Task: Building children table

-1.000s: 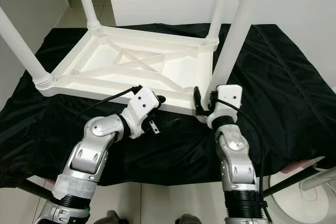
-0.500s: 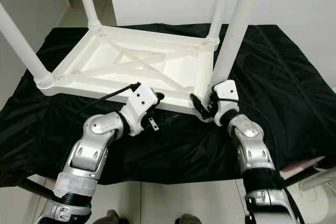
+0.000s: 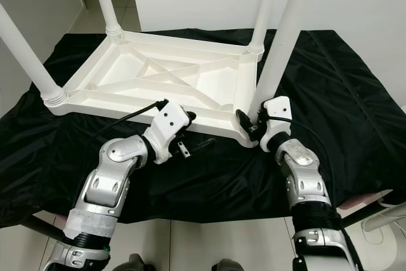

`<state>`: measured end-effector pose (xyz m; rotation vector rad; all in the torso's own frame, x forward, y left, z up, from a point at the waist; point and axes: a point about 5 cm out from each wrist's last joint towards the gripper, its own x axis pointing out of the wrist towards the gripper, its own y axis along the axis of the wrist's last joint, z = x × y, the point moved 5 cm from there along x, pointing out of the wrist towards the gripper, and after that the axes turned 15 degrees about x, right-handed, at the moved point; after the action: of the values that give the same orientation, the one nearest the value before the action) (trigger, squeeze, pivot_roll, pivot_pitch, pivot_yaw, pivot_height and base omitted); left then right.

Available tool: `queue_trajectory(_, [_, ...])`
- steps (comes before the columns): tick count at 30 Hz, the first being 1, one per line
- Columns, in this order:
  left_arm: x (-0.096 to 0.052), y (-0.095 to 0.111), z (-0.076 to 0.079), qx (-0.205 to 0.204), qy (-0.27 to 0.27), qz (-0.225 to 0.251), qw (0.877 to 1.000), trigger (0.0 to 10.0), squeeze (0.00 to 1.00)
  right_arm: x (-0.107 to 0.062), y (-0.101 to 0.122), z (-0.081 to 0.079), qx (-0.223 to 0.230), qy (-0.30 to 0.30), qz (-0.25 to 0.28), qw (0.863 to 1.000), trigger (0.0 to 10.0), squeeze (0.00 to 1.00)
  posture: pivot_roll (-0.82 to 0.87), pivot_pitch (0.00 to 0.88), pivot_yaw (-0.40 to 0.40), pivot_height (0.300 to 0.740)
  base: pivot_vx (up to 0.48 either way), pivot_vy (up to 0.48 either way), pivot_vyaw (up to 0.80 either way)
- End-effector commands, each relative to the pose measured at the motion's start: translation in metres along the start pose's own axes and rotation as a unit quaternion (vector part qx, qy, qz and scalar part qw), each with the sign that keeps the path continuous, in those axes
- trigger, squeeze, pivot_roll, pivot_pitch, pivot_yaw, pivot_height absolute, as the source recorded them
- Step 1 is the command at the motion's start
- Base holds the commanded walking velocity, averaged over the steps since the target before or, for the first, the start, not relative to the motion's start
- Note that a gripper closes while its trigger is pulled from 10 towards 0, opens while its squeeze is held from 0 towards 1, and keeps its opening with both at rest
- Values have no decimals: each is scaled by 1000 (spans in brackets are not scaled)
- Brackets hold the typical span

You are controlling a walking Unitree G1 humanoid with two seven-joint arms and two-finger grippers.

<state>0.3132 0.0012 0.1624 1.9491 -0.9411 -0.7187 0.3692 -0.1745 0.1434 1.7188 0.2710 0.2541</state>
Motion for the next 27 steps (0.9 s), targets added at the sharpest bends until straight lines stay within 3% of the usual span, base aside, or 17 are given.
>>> queue_trajectory(1, [-5,-11,-23,-9,133,-46,990,10000,0,1,-7,-6,13,-16,-10,1000,10000,0,-58,0,28,740,0,0,0])
queue_trajectory(4, [-5,-12,-23,-10,134,-46,990,10000,0,2,-6,-6,13,-30,-6,999,10000,0,-58,0,28,740,0,0,0])
queue_trajectory(8, [-5,-13,-24,-11,138,-48,989,10000,0,2,-5,-1,33,-100,4,994,10000,0,-60,0,17,740,0,0,0])
queue_trajectory(10, [-5,-13,-26,-12,142,-50,988,10000,0,-4,-5,4,50,-181,16,982,10000,0,-60,0,12,740,0,0,0])
queue_trajectory(11, [-5,-13,-26,-12,142,-50,988,10000,0,-4,-5,4,50,-181,16,982,10000,0,-60,0,12,740,0,0,0])
queue_trajectory(14, [-4,-13,-26,-13,145,-51,988,10000,0,-15,-3,6,57,-271,37,960,10000,0,-59,0,7,740,0,0,0])
queue_trajectory(17, [-4,-13,-26,-14,145,-51,988,10000,0,-16,-2,5,58,-283,42,956,10000,0,-58,0,6,740,0,0,0])
queue_trajectory(19, [-4,-14,-28,-14,148,-52,987,10000,0,-22,-2,4,73,-331,61,939,10000,0,-55,0,5,740,0,0,0])
queue_trajectory(21, [-4,-13,-31,-14,153,-52,987,10000,0,-17,0,-5,87,-317,68,942,10000,0,-55,0,5,740,0,0,0])
queue_trajectory(26, [-5,-13,-33,-13,157,-52,986,10000,0,-17,10,-6,68,-311,82,944,10000,0,-52,0,1,740,0,0,0])
queue_trajectory(27, [-6,-14,-35,-14,163,-54,985,10000,0,-18,16,-6,67,-300,96,947,10000,341,-52,0,3,740,0,0,0])
